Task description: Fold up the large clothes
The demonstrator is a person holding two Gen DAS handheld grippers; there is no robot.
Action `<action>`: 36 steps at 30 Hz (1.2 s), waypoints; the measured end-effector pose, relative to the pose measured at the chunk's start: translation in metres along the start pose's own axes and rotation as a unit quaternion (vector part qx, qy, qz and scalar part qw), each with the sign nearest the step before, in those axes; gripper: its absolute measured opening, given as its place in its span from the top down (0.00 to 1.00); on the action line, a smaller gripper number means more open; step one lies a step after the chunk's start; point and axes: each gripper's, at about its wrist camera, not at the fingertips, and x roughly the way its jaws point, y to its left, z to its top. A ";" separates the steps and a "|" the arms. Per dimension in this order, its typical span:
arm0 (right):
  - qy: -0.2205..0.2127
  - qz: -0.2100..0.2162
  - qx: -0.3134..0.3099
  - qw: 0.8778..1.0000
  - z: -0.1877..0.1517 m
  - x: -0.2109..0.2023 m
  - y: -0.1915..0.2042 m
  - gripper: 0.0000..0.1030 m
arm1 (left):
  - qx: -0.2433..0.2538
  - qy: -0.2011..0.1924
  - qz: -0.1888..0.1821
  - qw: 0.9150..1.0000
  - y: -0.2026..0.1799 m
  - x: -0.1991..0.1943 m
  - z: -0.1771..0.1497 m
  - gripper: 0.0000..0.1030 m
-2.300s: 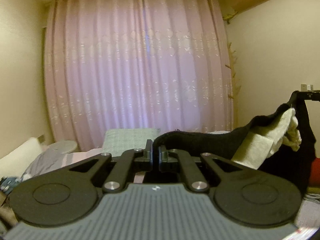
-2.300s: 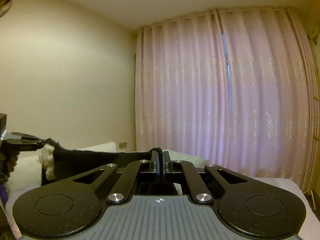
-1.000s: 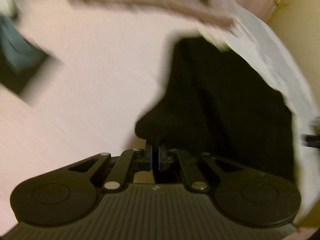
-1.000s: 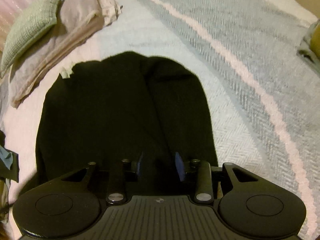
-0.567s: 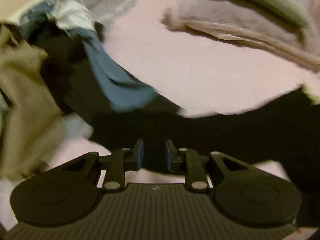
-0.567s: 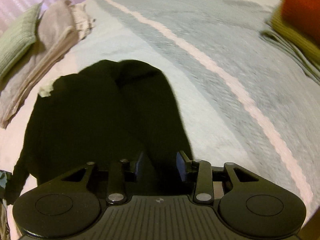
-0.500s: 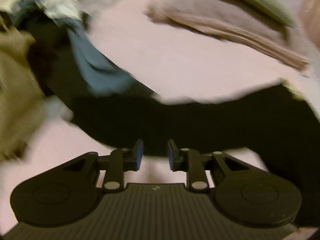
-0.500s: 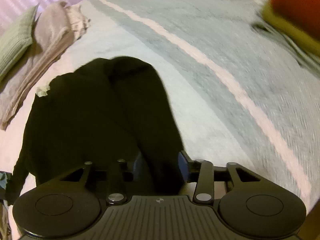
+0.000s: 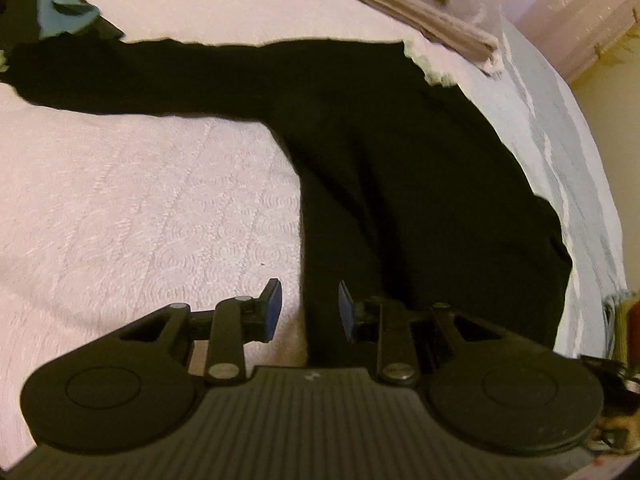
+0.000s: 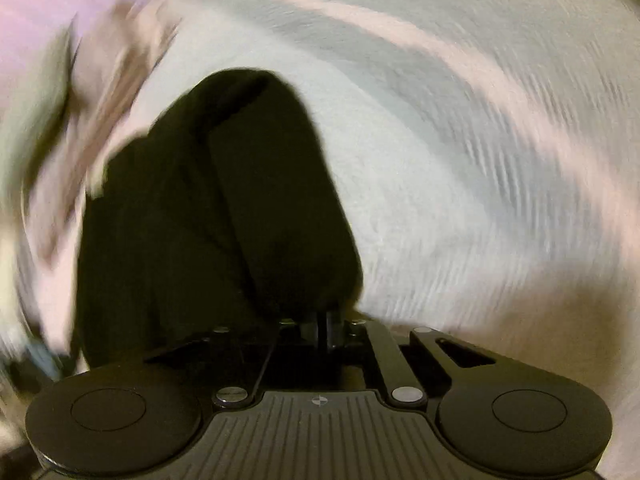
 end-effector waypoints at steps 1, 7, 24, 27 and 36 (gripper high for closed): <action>-0.004 -0.010 -0.068 0.998 0.013 -0.013 0.013 1.00 | -0.010 -0.009 0.007 1.000 -0.002 -0.007 -0.002 0.75; -0.167 -0.197 -0.512 0.819 0.085 -0.123 0.082 1.00 | -0.035 -0.055 0.032 0.997 -0.018 -0.045 -0.013 0.75; -0.087 -0.036 -0.153 0.984 0.157 -0.081 -0.074 0.63 | -0.014 0.022 0.067 0.997 0.010 -0.027 -0.071 0.72; -0.053 0.091 -0.042 0.994 0.095 -0.085 -0.063 0.36 | -0.022 0.034 0.024 0.999 0.014 -0.024 -0.084 0.69; 0.107 0.133 -0.053 0.984 -0.088 -0.006 0.004 0.37 | -0.039 0.072 -0.042 0.996 0.016 0.043 -0.101 0.67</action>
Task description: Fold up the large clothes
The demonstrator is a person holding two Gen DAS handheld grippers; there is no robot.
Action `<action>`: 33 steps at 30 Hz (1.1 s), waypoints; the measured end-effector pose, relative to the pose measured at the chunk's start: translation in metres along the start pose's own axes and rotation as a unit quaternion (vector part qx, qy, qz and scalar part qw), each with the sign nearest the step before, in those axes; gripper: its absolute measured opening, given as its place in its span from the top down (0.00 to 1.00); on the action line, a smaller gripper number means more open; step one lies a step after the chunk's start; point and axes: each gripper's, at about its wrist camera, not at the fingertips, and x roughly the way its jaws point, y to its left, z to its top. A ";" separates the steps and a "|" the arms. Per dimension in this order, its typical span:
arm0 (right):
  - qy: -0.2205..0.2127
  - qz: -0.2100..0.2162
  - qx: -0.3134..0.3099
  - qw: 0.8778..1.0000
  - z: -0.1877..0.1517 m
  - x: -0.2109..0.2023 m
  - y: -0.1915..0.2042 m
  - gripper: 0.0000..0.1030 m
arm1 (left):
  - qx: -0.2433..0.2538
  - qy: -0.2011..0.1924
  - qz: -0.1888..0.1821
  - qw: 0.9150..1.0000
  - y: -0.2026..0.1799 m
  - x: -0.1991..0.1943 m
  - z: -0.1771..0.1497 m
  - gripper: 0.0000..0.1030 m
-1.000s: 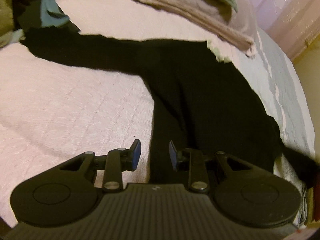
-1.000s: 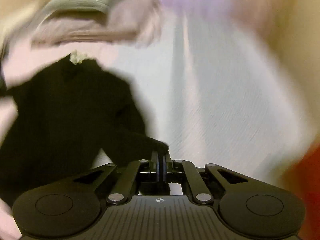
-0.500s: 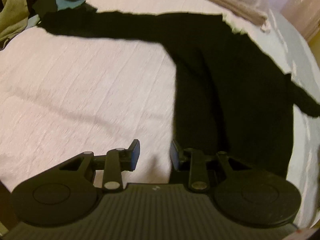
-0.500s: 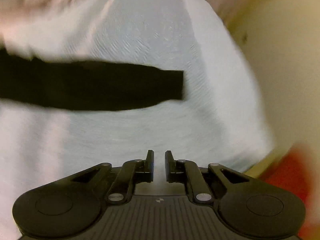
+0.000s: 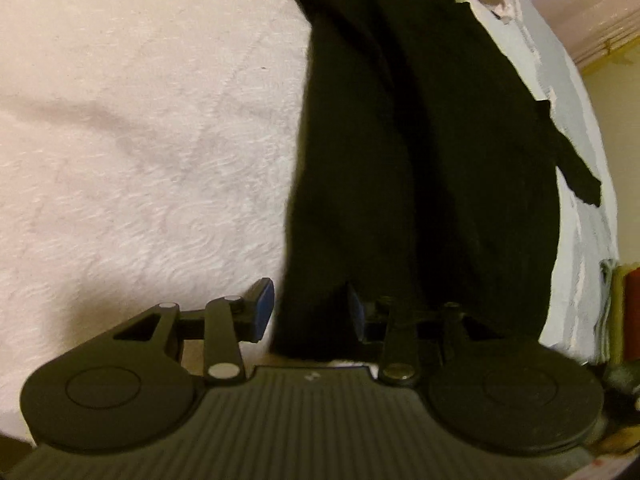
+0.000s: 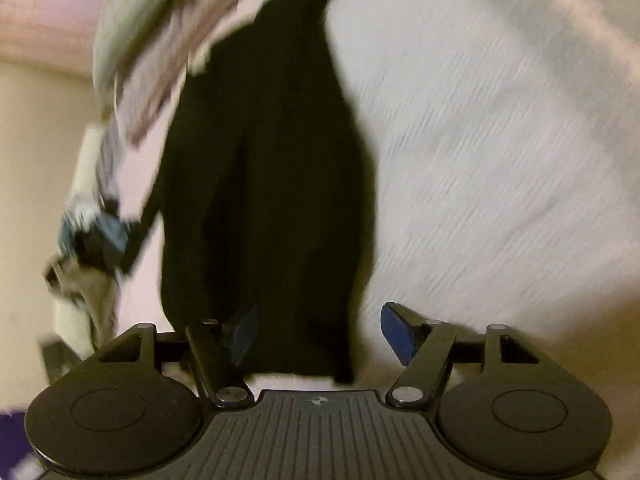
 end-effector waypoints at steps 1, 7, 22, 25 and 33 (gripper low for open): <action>-0.009 -0.019 -0.007 1.000 -0.006 0.010 0.002 0.40 | 0.001 -0.001 -0.007 1.000 0.001 0.000 0.001 0.67; -0.084 0.046 0.020 0.995 0.000 -0.001 0.034 0.97 | 0.038 -0.006 -0.025 0.999 0.015 -0.024 0.008 0.67; -0.140 -0.091 0.058 0.984 -0.009 -0.014 0.018 0.97 | 0.004 0.012 -0.116 0.993 -0.003 0.023 0.012 0.95; -0.140 -0.090 0.045 0.985 -0.019 -0.039 0.035 0.97 | 0.003 0.005 -0.121 0.993 0.005 -0.005 0.016 0.97; -0.085 -0.083 -0.093 0.989 -0.063 -0.055 0.124 0.99 | 0.120 -0.078 -0.036 0.989 0.036 -0.148 0.004 0.98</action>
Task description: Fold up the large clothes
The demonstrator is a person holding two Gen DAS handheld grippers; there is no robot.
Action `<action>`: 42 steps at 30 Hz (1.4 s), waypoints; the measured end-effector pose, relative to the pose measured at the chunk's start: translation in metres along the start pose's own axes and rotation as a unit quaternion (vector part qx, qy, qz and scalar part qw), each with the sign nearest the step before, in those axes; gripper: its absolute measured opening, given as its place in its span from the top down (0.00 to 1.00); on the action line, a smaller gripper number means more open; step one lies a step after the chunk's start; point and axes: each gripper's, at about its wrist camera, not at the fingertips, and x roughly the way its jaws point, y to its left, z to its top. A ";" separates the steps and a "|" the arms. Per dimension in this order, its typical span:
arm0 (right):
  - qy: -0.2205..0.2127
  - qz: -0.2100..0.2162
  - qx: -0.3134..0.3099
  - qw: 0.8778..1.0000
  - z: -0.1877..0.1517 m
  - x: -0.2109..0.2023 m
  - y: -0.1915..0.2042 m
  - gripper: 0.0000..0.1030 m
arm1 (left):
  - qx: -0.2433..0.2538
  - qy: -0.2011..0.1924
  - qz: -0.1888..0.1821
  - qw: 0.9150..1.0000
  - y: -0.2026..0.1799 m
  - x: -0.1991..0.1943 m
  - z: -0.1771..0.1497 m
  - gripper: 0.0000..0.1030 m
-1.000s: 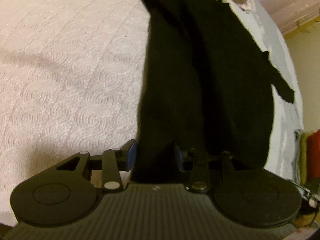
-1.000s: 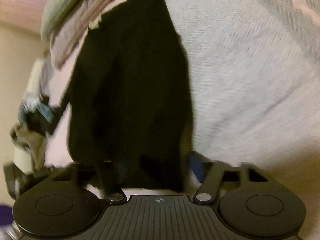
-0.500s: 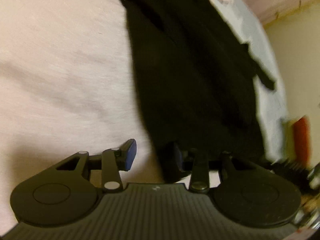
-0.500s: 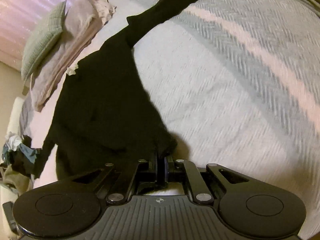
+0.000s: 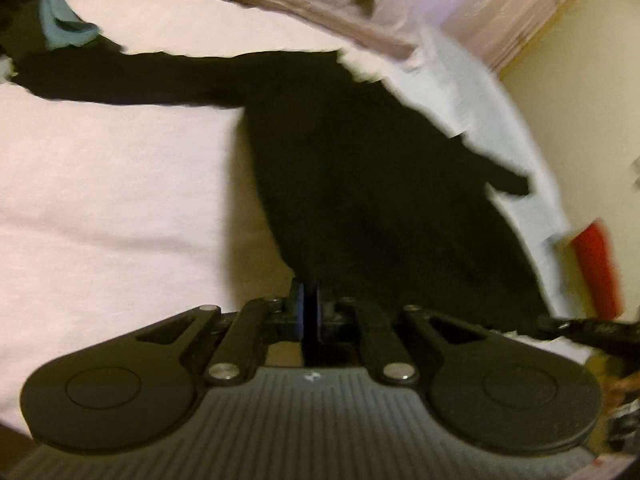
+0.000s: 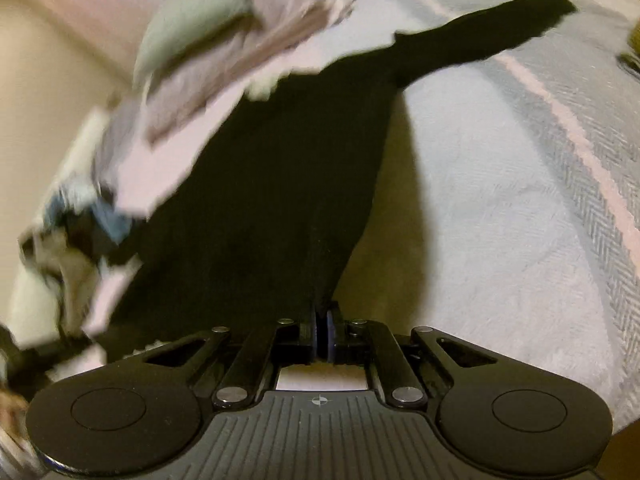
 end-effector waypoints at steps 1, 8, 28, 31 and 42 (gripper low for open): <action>0.014 -0.015 -0.005 1.000 -0.008 0.013 -0.001 0.99 | -0.017 0.016 0.013 1.000 0.010 0.011 -0.005 0.98; 0.089 -0.098 0.062 0.989 -0.038 0.085 -0.040 0.94 | -0.002 0.074 0.066 0.995 0.018 0.083 -0.041 0.95; -0.054 -0.154 0.007 0.987 0.105 0.061 -0.100 0.57 | 0.099 0.037 0.073 0.992 -0.078 0.119 0.087 0.85; -0.110 -0.151 0.036 0.982 0.187 0.045 -0.166 0.57 | 0.110 0.017 0.072 0.991 -0.106 0.147 0.116 0.85; -0.174 -0.111 0.213 0.955 0.354 0.067 -0.368 0.56 | 0.096 -0.017 0.077 0.992 -0.206 0.242 0.207 0.79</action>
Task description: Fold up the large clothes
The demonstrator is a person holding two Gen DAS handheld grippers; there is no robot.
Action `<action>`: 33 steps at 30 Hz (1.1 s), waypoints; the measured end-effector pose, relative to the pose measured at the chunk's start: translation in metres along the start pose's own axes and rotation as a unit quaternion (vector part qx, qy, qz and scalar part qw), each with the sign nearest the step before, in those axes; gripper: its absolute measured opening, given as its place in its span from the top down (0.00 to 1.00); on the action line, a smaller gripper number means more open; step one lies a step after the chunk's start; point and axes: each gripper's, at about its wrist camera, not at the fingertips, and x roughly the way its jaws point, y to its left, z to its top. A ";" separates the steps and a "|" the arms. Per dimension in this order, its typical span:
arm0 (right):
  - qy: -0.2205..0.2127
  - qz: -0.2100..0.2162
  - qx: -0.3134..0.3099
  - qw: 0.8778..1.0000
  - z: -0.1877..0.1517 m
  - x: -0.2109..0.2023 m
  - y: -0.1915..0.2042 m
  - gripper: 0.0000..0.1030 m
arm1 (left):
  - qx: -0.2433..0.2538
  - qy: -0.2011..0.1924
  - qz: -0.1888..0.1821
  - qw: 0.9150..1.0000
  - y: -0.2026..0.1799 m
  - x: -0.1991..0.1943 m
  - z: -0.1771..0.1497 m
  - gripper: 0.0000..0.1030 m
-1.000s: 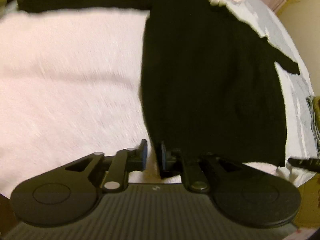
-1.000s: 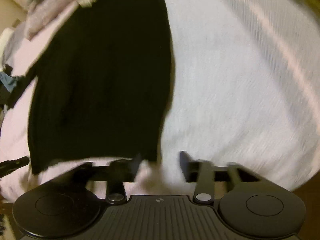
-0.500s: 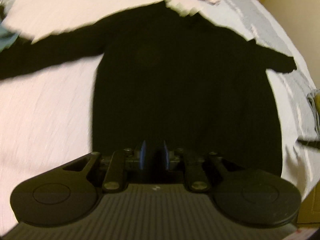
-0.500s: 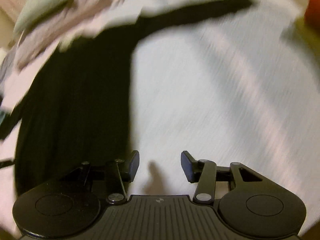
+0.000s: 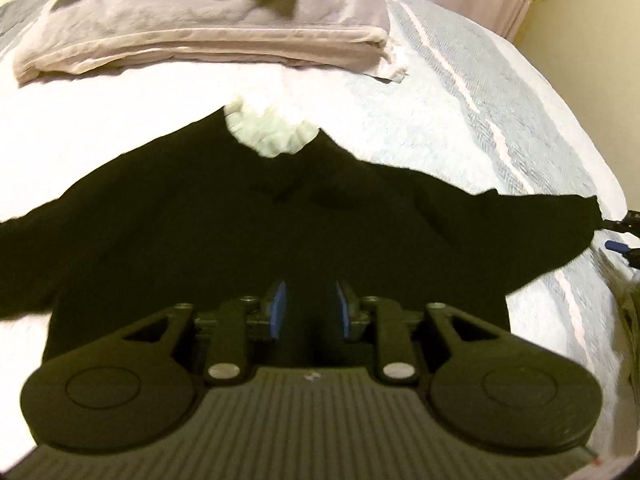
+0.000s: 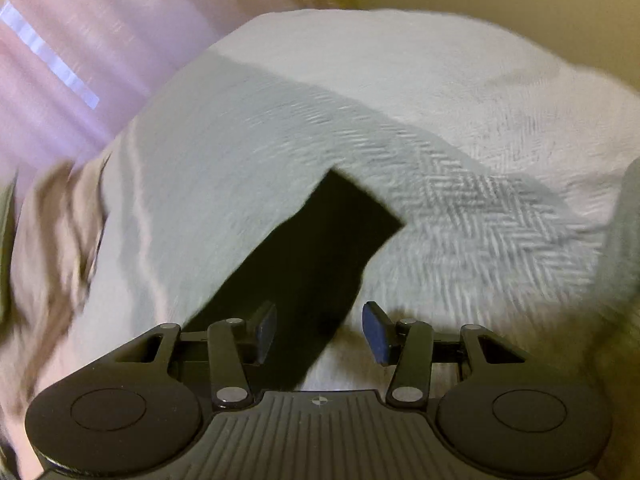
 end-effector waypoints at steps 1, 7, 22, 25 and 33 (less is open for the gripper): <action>0.003 0.006 0.025 1.000 0.006 0.014 -0.009 0.56 | 0.002 0.002 0.003 1.000 -0.004 0.004 0.004 0.79; 0.002 0.073 0.026 0.997 0.013 0.035 0.001 0.93 | 0.016 0.005 0.019 1.000 -0.005 0.026 0.025 0.79; -0.114 -0.185 -0.164 0.962 -0.037 -0.050 0.068 0.58 | 0.048 0.010 0.057 0.997 0.082 0.045 0.065 0.74; -0.061 -0.024 -0.257 0.964 -0.052 -0.050 0.132 0.57 | 0.069 -0.001 0.058 0.996 0.107 0.049 0.080 0.73; 0.144 0.180 -0.473 0.850 -0.171 0.051 0.293 0.57 | 0.138 -0.004 0.023 0.990 0.142 0.086 0.113 0.71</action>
